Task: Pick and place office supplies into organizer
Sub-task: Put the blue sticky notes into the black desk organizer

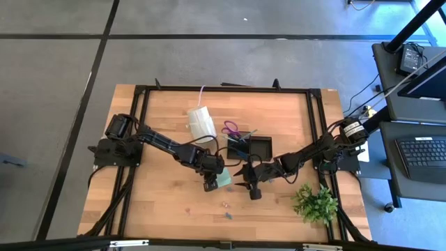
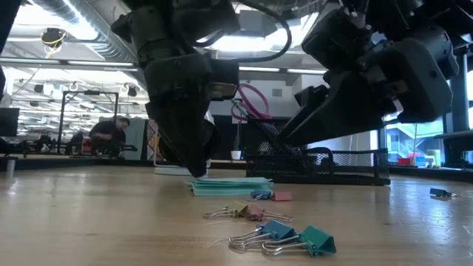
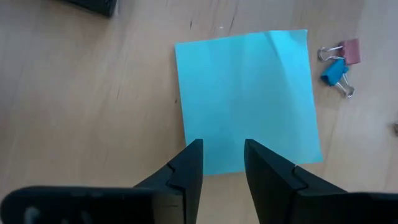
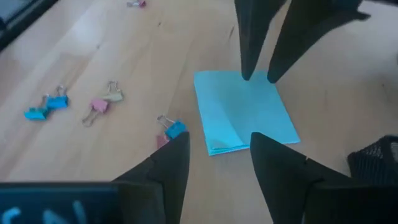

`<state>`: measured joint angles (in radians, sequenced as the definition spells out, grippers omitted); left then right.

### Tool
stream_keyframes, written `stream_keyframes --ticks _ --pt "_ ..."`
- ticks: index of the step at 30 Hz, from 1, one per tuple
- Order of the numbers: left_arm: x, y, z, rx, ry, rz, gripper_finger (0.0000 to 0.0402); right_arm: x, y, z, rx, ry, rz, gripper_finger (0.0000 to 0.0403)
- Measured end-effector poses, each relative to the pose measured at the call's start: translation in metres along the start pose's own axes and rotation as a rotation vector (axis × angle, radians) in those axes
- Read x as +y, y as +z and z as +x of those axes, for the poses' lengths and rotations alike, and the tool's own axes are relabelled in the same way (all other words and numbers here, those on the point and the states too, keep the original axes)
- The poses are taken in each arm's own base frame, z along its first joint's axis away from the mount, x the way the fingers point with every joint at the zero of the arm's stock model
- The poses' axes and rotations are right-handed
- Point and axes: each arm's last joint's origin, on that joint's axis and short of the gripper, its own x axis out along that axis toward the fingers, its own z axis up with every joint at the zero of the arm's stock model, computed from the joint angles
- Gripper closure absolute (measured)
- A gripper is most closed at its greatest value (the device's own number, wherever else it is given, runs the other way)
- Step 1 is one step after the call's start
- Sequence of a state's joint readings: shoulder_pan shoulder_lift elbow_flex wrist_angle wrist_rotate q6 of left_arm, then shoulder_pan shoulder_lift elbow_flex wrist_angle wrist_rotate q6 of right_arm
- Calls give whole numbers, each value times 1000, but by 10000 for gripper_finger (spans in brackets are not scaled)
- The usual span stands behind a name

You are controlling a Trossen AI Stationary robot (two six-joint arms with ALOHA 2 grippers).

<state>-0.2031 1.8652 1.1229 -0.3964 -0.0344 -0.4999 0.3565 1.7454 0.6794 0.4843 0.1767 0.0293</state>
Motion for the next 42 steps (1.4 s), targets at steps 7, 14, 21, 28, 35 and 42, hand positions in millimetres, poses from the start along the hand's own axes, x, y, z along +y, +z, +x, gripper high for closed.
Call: stream_keyframes --ticks 7,14,21,28,35,42 --pt "0 1 0 -4 -3 -40 297 0 0 0 -1 0 -110 230" --pt "-1 2 1 -12 -24 -67 299 0 0 0 -2 0 -117 230" --pt "-1 0 19 19 -37 -73 294 0 0 0 -4 0 -110 230" --pt "0 0 24 35 -66 -81 292 1 0 0 -5 3 -89 230" --pt "9 5 25 40 -90 -126 291 11 -5 -2 41 37 -250 230" --pt "11 11 26 -6 -118 -137 297 8 -6 -2 53 -8 -279 230"
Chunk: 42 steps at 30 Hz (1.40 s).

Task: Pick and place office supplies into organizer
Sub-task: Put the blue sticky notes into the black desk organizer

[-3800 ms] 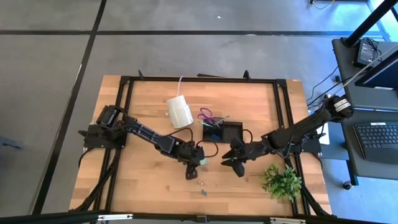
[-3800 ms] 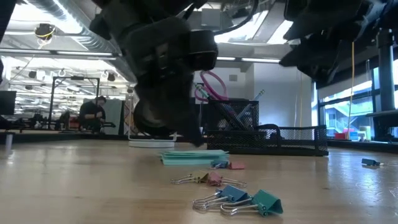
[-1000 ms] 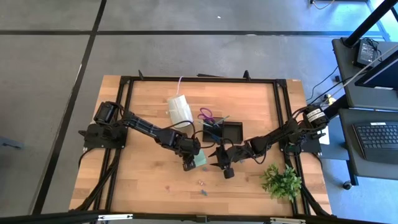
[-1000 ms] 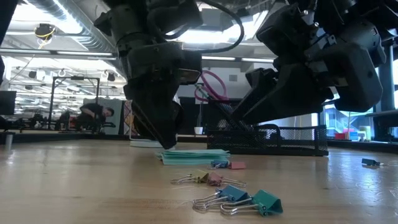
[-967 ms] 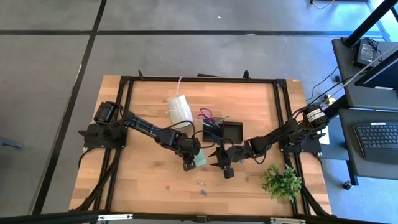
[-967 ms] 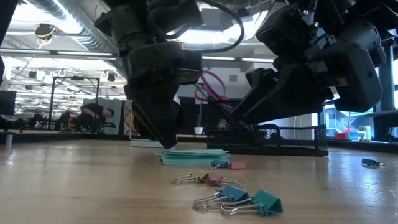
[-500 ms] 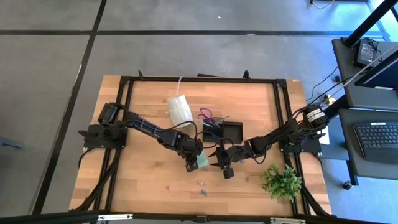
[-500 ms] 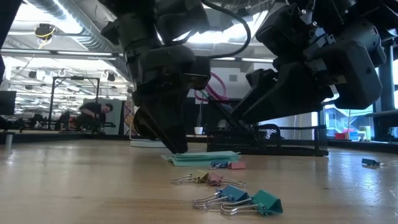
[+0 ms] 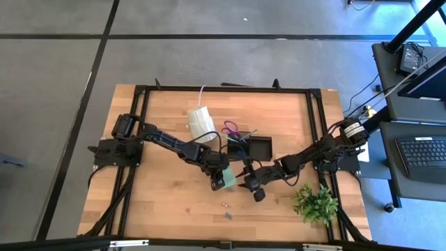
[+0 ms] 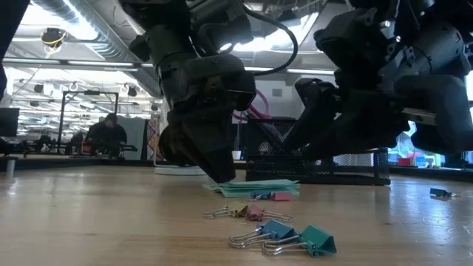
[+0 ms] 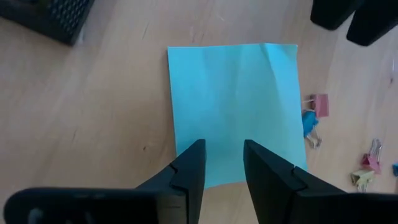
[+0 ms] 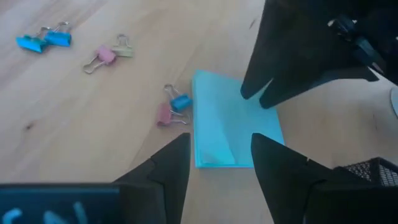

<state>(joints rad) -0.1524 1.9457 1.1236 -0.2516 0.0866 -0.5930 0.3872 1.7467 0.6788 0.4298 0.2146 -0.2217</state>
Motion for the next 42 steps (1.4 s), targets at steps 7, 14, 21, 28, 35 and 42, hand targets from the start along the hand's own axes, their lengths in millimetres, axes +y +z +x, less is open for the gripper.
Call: stream_keyframes --ticks 7,14,21,28,35,42 --pt "4 6 0 -32 -2 -64 295 4 -13 13 67 11 -66 230" --pt "3 8 0 -66 -14 -78 298 7 -8 32 70 -5 -73 230" --pt "3 8 0 -59 -26 -78 301 5 -5 38 96 -86 -171 230" --pt "3 8 0 -59 -27 -78 303 4 -6 37 113 -129 -185 230" --pt "2 8 0 -46 -48 -77 302 2 1 39 123 -173 -198 230" --pt "1 8 0 -25 -78 -76 307 -2 6 40 130 -240 -200 230"
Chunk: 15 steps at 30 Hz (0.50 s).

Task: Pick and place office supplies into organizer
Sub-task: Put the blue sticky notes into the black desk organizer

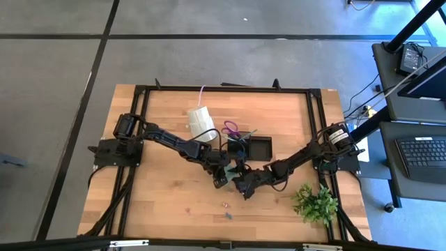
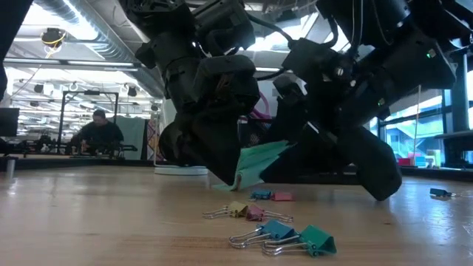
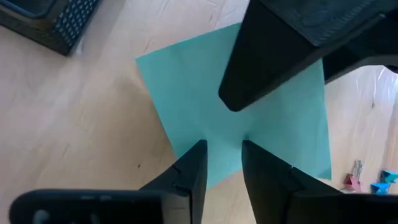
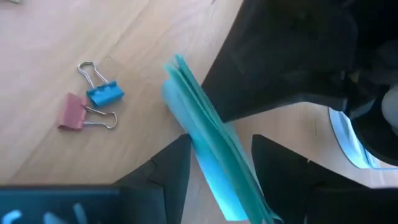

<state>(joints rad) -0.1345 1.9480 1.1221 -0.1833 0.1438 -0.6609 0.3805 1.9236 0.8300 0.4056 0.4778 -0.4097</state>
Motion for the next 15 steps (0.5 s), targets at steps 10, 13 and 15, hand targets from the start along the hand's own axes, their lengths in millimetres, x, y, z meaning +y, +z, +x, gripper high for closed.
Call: stream_keyframes --ticks 10,13,15 --pt "1 4 1 7 -79 -14 310 1 0 0 -14 58 9 230" --pt "3 6 0 6 -76 -34 312 1 1 0 -23 69 11 230" --pt "5 8 0 -1 -70 -42 314 1 1 0 -27 74 12 230"
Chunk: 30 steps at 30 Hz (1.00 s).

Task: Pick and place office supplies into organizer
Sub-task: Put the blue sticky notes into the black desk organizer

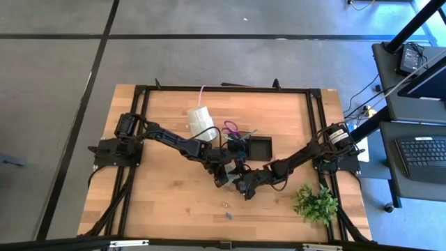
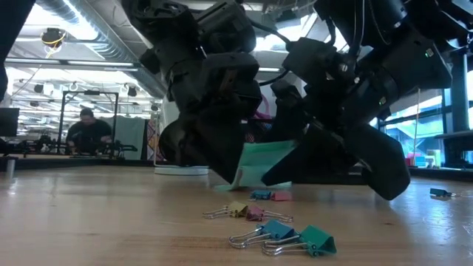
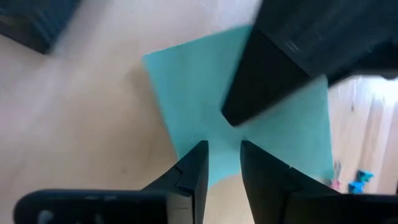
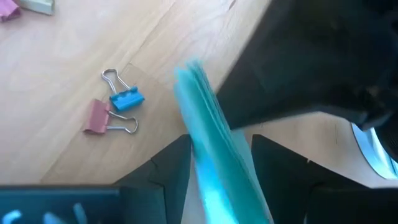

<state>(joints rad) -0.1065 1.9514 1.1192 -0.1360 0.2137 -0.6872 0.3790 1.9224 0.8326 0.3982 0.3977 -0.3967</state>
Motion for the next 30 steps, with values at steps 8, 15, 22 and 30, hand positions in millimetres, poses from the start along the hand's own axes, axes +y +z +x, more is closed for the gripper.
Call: stream_keyframes --ticks 8,15,22,30 --pt "4 4 -1 9 -21 -21 328 0 2 0 -15 3 5 230" --pt "3 4 -2 15 -41 -37 339 0 2 0 -15 5 4 230" --pt "1 5 -2 7 -51 -39 343 0 2 0 -15 6 6 230" --pt "1 5 -2 5 -51 -39 343 0 2 0 -14 6 64 230"
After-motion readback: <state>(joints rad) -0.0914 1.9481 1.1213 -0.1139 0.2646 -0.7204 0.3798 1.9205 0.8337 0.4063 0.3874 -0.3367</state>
